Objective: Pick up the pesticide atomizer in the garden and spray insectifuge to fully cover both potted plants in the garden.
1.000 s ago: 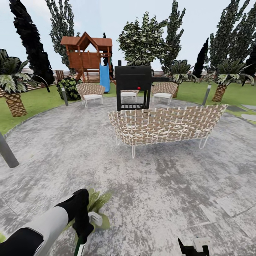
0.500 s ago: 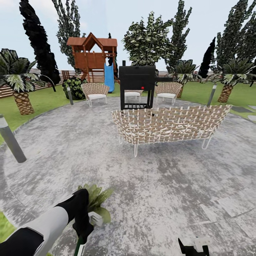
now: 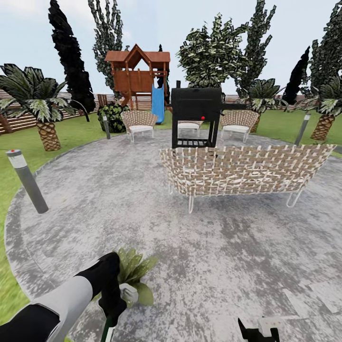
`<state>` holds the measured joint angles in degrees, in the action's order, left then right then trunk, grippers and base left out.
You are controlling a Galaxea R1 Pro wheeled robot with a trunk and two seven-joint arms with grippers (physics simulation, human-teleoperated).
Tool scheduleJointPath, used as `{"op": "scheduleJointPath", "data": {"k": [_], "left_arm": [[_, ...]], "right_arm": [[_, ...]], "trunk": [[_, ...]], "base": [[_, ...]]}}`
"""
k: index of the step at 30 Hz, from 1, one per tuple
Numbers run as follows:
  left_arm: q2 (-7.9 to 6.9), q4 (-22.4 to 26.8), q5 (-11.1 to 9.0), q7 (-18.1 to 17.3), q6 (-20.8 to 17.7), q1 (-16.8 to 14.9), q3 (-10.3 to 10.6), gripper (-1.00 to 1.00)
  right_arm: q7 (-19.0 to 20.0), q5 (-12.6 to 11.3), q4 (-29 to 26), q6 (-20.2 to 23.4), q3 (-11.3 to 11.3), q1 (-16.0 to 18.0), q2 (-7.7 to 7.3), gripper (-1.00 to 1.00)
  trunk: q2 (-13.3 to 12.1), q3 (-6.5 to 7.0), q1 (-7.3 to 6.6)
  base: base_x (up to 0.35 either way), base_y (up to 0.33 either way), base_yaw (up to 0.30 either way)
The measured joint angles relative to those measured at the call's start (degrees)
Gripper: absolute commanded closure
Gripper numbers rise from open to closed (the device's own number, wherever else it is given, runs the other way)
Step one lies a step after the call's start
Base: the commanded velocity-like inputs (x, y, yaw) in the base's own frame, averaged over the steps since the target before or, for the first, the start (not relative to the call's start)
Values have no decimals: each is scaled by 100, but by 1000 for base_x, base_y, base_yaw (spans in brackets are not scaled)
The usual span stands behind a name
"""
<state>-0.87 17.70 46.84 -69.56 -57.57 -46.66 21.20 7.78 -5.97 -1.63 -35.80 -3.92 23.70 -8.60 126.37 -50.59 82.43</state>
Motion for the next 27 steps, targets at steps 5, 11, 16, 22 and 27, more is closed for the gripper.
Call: {"op": "scheduleJointPath", "data": {"k": [5, 11, 16, 22, 27], "left_arm": [[6, -17, -1, 0, 0, 0, 12, 100], [9, -17, -1, 0, 1, 0, 16, 100], [1, -23, -1, -2, 0, 0, 16, 100], [-8, -7, -19, -7, -3, -1, -223, 100], [-97, 17, 0, -1, 9, 2, -744, 100]], "right_arm": [[-2, 0, 0, -1, 0, 0, 0, -100], [0, 0, 0, -1, 0, 0, 0, -100], [0, 0, 0, 0, 0, 0, 0, -100], [-1, -1, 0, 2, 1, 0, 0, -100], [-2, 0, -1, 2, 0, 0, 0, -100]], "trunk": [[0, 0, 3], [0, 0, 5], [0, 0, 5], [0, 0, 3], [0, 0, 3]], "base": [[90, -186, 0], [-179, -221, 0], [-189, -190, 0], [-26, -20, 184], [-1, -1, 99]]}}
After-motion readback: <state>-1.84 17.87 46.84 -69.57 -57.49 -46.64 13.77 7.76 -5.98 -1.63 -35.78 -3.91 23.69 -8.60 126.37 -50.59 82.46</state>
